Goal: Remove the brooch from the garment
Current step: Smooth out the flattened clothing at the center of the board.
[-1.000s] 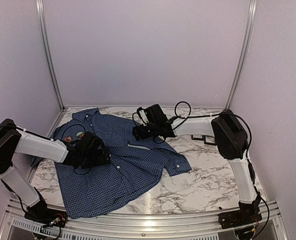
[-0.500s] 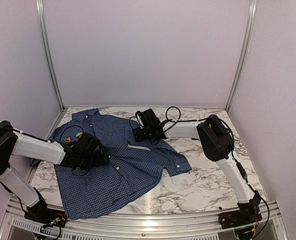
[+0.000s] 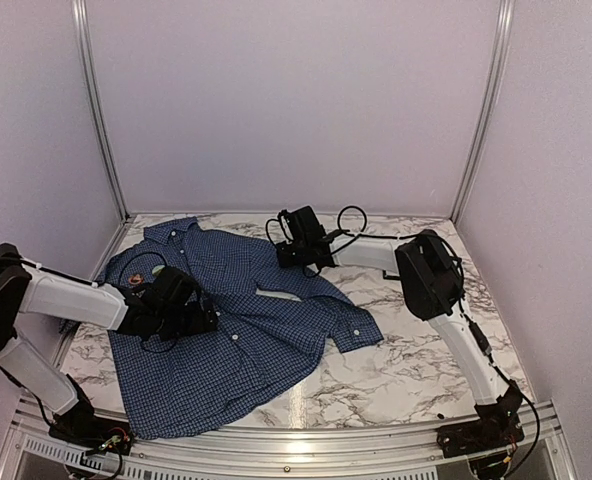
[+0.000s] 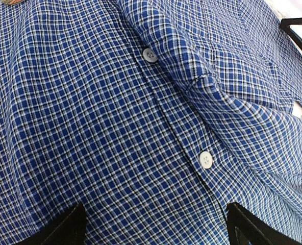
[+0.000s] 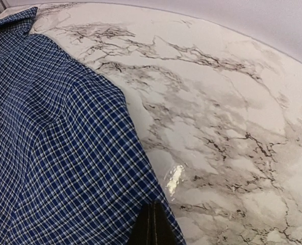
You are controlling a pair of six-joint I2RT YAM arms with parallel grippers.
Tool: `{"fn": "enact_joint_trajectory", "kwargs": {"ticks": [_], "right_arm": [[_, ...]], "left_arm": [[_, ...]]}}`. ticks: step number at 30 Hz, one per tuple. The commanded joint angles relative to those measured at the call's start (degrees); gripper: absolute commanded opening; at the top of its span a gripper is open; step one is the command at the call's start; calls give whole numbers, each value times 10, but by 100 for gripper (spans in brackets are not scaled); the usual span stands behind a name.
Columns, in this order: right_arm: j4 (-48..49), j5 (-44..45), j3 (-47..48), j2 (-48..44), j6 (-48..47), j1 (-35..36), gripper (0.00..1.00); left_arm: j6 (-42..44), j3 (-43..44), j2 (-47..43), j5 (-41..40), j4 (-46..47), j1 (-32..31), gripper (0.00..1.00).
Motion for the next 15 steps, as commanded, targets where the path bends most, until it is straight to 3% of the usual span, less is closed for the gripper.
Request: {"fn": "enact_joint_trajectory", "kwargs": {"ticks": [1, 9, 11, 15], "right_arm": [[-19, -25, 54, 29, 18, -21, 0], [-23, -47, 95, 39, 13, -28, 1], [-27, -53, 92, 31, 8, -28, 14], [-28, -59, 64, 7, -3, -26, 59]], "left_arm": [[2, -13, -14, 20, -44, 1, 99], [4, -12, -24, 23, -51, 1, 99], [3, -13, -27, 24, -53, 1, 99], [0, -12, -31, 24, -55, 1, 99]]}}
